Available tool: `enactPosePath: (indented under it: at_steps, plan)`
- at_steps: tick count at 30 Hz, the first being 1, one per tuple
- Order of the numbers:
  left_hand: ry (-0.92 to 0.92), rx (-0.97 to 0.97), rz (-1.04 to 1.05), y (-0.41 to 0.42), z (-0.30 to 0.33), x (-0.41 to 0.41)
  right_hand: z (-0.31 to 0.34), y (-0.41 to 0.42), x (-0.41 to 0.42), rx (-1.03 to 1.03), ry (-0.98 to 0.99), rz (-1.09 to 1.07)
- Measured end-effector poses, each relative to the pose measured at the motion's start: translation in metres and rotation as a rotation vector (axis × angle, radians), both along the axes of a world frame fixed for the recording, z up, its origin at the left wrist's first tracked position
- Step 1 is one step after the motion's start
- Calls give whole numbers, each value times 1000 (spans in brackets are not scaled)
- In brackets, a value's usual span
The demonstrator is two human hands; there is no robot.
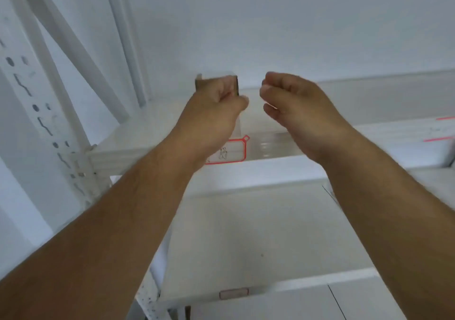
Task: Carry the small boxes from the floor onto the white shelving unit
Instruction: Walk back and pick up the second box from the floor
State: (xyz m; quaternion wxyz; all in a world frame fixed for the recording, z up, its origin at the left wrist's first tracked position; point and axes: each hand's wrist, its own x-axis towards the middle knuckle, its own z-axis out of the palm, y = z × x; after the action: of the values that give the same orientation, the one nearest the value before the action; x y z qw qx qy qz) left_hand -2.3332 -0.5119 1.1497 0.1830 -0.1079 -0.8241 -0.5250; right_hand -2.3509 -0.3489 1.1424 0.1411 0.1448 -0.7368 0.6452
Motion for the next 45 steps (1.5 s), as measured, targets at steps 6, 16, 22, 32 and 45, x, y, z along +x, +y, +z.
enactPosePath:
  at_steps: [6,16,22,32,45]
  plan:
    - [-52,7,-396,95,-54,42,-68,75,88,-283,26,-307]
    - [-497,-232,-701,295,-205,117,-246,273,234,-213,-529,-788]
    - [-681,-444,-885,424,-279,219,-332,383,372,-340,-741,-1001]
    - [-712,-753,-1298,586,-363,407,-406,466,599,-673,-844,-1430]
    - [-556,-1080,-1847,703,-424,589,-446,463,777,-1054,-764,-1998]
